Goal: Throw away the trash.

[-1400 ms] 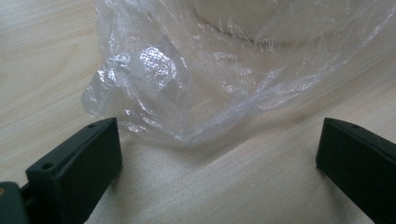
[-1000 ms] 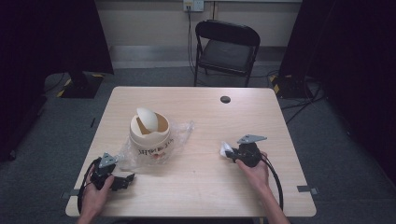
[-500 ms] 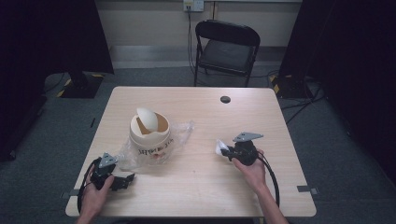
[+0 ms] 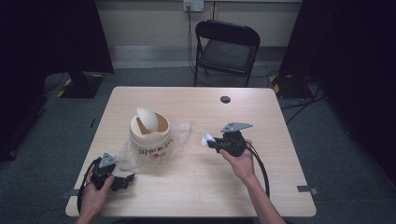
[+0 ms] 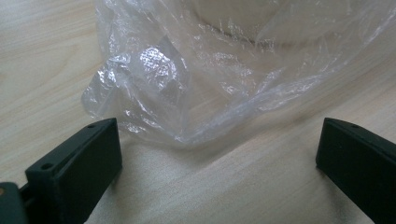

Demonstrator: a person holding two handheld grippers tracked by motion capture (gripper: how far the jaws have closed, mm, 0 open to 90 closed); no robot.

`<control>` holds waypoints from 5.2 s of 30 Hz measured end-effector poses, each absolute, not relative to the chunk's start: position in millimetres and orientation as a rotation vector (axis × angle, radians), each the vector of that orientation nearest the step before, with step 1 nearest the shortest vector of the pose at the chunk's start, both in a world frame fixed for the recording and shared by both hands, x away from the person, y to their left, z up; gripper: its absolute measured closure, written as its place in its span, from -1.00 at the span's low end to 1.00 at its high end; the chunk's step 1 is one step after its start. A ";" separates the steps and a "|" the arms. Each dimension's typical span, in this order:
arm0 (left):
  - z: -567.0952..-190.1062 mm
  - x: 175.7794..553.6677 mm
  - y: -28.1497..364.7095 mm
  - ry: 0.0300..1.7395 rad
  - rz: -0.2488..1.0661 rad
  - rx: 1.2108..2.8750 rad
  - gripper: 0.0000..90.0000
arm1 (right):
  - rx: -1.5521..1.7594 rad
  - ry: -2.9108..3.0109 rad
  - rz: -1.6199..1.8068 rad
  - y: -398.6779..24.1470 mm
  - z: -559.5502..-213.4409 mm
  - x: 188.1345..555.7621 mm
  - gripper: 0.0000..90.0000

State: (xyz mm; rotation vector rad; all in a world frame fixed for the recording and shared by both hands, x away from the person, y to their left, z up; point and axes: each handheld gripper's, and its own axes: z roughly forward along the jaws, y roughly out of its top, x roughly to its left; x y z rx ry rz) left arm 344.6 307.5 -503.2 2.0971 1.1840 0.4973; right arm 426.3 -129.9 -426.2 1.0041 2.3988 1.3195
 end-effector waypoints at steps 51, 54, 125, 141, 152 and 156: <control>-503.2 344.6 307.6 1.184 0.497 2.097 -1.00 | 0.736 2.562 1.490 3.8 -363.5 479.4 0.68; -503.3 344.6 307.6 1.184 0.497 2.097 -1.00 | 0.732 2.582 1.466 12.4 -368.1 481.2 0.68; -503.4 344.6 307.5 1.185 0.496 2.094 -1.00 | 0.535 2.682 1.152 35.1 -369.8 470.5 -0.07; -503.2 344.6 307.7 1.184 0.498 2.098 -1.00 | 0.636 2.658 1.358 10.6 -368.1 468.9 0.02; -503.3 344.6 307.4 1.185 0.497 2.095 -1.00 | 0.765 2.585 1.379 -14.2 -366.0 465.6 -0.35; -503.2 344.6 307.7 1.184 0.499 2.098 -1.00 | 0.820 2.540 1.346 -26.0 -367.2 465.7 -0.51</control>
